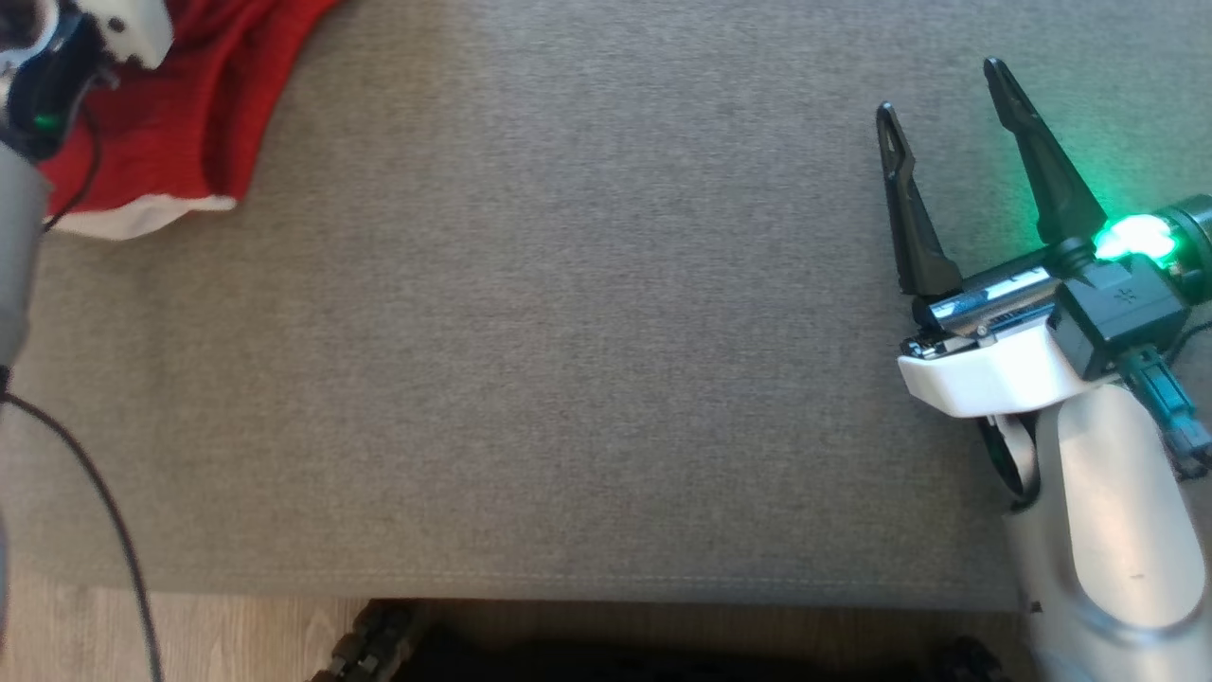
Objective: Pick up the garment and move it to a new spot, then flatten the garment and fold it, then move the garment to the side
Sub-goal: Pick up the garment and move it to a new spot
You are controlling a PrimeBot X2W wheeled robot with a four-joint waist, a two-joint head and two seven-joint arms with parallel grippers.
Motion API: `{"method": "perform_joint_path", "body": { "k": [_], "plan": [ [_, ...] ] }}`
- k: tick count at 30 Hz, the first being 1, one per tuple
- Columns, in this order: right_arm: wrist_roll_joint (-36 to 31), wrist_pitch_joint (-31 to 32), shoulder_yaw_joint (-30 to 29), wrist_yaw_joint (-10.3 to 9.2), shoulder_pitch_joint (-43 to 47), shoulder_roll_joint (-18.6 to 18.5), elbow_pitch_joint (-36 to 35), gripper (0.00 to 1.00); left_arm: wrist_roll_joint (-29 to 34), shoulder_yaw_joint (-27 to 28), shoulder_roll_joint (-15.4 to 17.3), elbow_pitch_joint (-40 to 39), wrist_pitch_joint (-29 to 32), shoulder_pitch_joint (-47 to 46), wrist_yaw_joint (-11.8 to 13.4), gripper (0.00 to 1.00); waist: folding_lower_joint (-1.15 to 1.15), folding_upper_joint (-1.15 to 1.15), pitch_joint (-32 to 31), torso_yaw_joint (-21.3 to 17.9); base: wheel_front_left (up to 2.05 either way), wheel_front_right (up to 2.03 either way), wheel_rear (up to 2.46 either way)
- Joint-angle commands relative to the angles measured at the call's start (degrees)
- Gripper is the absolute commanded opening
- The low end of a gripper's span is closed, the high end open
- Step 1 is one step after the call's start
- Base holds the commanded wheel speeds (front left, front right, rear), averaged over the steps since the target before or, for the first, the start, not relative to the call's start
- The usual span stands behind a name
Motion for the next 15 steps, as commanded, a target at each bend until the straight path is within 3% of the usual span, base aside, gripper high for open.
{"method": "perform_joint_path", "body": {
  "k": [1, 3, 4, 5, 15],
  "plan": [
    [0.4, 0.1, 0.9, -0.02, 1.2, 0.2, 0.3, 1.00, -0.4, 0.9, 4.5, -0.5, 0.4, -3.3, 0.1, 1.00, -0.01, 0.00, 0.3, -0.7, 0.00, 0.00, 0.00],
    [0.8, 0.1, 1.1, -0.02, 0.9, 0.2, 0.5, 1.00, -2.7, -1.0, 4.7, 1.4, 1.6, -3.9, 0.1, 1.00, -0.01, 0.00, 0.3, -1.1, 0.00, 0.00, 0.00],
    [1.0, 0.1, 1.2, -0.02, 0.7, 0.2, 0.6, 1.00, -3.9, -1.4, 4.9, 2.2, 1.5, -4.2, 0.1, 0.35, -0.01, 0.00, 0.2, -1.3, 0.00, 0.00, 0.00],
    [1.2, 0.1, 1.3, -0.02, 0.6, 0.2, 0.6, 1.00, -4.9, -1.8, 5.3, 2.7, 0.8, -4.5, 0.1, 0.00, -0.01, 0.00, 0.0, -1.5, 0.00, 0.00, 0.00],
    [3.2, 0.1, 1.2, -0.02, 1.2, 0.2, 1.4, 1.00, -5.2, -5.5, 8.6, 3.4, -20.6, -6.8, 0.1, 0.00, -0.01, 0.00, -5.7, -2.6, 0.00, 0.00, 0.00]
  ]
}}
